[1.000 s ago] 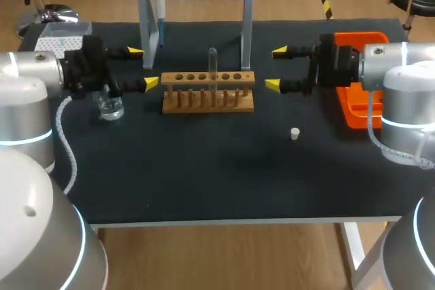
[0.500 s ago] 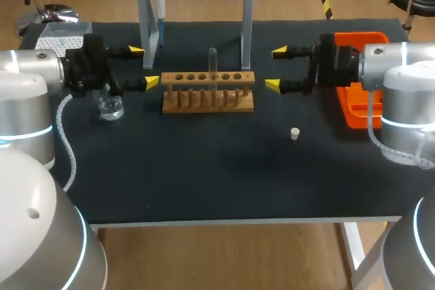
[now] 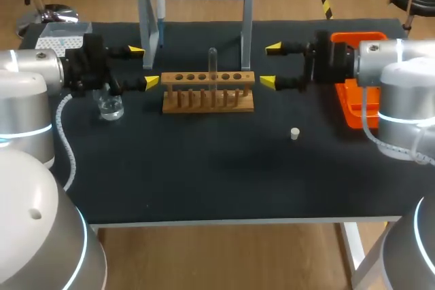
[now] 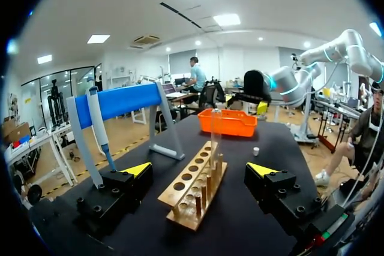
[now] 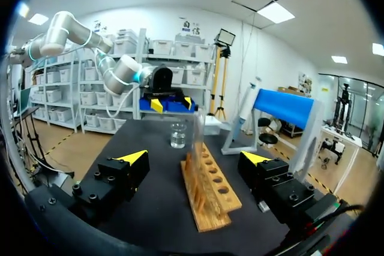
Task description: Invert the test tube, pick up the pipette, mount the tip to pipette, aspirate from beaker and dispense into the tube, eject the tip, return the pipette, and cap with the stopper.
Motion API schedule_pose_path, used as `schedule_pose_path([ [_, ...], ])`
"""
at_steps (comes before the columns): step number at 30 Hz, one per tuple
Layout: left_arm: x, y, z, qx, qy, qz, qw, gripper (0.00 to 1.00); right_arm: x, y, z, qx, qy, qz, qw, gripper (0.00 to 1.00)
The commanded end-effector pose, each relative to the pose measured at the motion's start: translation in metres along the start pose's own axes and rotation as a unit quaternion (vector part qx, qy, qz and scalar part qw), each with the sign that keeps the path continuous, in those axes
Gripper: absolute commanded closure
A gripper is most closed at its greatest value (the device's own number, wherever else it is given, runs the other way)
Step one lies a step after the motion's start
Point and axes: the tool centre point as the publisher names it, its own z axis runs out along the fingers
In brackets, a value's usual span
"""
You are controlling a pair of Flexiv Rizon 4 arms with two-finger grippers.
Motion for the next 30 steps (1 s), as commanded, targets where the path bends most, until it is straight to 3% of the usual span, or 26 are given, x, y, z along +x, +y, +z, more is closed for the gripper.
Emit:
schedule_pose_path([
  [1,0.001,0.000,0.000,0.000,0.000,0.000,1.000,0.00,-0.019,-0.002,0.026,-0.026,0.052,0.001,0.998,0.00],
  [8,0.001,0.000,0.000,0.000,0.000,0.000,1.000,0.00,-0.016,0.003,0.054,-0.062,0.115,0.003,0.991,0.00],
  [14,0.001,0.000,0.000,0.000,0.000,0.000,1.000,0.00,-0.010,0.001,0.073,-0.065,0.146,0.017,0.987,0.00],
  [30,0.001,0.000,0.000,0.000,0.000,0.000,1.000,0.00,-0.007,-0.002,0.106,-0.055,0.158,0.031,0.985,0.01],
])
